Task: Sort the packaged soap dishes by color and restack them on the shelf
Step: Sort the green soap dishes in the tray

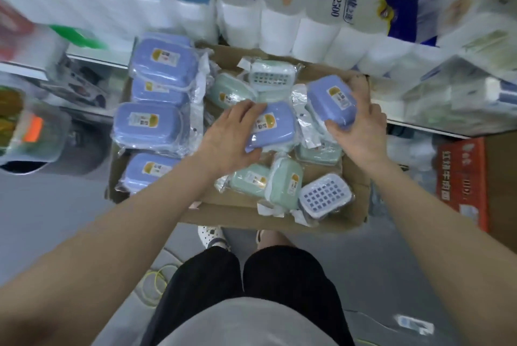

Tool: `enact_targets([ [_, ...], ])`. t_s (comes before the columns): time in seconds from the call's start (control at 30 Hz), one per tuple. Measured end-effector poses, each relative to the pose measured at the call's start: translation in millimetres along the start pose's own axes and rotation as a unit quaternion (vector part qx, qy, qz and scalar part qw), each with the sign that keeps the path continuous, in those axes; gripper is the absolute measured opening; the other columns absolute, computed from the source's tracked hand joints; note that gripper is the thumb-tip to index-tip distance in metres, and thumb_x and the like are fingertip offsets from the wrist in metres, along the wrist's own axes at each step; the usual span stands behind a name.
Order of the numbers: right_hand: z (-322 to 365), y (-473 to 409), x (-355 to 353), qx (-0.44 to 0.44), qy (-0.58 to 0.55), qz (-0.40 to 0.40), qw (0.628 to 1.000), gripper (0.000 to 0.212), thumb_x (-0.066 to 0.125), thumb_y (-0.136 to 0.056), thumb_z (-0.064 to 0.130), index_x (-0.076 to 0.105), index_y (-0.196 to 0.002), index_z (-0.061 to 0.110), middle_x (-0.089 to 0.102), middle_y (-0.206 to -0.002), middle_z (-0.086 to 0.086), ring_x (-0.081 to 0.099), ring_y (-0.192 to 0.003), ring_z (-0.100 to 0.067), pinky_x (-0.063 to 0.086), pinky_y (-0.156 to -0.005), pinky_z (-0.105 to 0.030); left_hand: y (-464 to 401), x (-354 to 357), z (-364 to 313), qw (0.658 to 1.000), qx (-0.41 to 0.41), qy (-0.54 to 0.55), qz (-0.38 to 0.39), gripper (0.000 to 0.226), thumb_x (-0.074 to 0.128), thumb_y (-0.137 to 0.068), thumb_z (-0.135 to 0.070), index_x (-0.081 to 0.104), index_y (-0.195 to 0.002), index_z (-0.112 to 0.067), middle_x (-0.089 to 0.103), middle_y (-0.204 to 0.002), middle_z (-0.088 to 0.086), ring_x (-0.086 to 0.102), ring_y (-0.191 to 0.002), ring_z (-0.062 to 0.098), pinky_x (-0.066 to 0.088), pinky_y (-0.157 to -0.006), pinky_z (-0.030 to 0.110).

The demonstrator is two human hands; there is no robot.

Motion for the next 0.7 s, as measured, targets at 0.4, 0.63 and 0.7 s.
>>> enact_targets([
  [0.4, 143.8, 108.9, 45.3, -0.052, -0.142, 0.027, 0.988, 0.073, 0.064, -0.084, 0.046, 0.036, -0.146, 0.022, 0.045, -0.141, -0.01, 0.038, -0.129, -0.029, 0.035, -0.107, -0.042, 198.0, -45.9, 113.9, 0.998, -0.055, -0.035, 0.018, 0.066, 0.059, -0.073, -0.038, 0.05, -0.133, -0.011, 0.049, -0.134, 0.012, 0.047, -0.125, 0.031, 0.036, -0.109, 0.043],
  [0.63, 227.7, 107.6, 55.6, -0.18, -0.114, 0.052, 0.976, 0.072, 0.067, -0.086, 0.044, 0.036, -0.147, 0.024, 0.045, -0.137, -0.012, 0.041, -0.126, -0.027, 0.033, -0.106, -0.035, 190.6, -54.1, 147.8, 0.993, -0.059, -0.091, 0.046, 0.072, 0.075, -0.069, -0.02, 0.049, -0.135, -0.011, 0.043, -0.145, 0.015, 0.033, -0.138, 0.037, 0.026, -0.117, 0.046],
  [0.7, 251.9, 97.1, 59.3, -0.222, -0.092, 0.054, 0.969, 0.07, 0.063, -0.085, 0.046, 0.037, -0.147, 0.025, 0.046, -0.134, -0.013, 0.042, -0.123, -0.029, 0.034, -0.104, -0.035, 187.7, -53.1, 151.8, 0.99, -0.065, -0.11, 0.051, 0.069, 0.076, -0.069, -0.014, 0.052, -0.133, -0.011, 0.04, -0.147, 0.017, 0.03, -0.14, 0.038, 0.025, -0.117, 0.047],
])
Point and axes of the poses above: each hand's wrist, its own y-axis away from the middle knuckle, its own x-axis out of the palm, z = x × y, the point moved 7 cm from there along -y, towards the middle knuckle
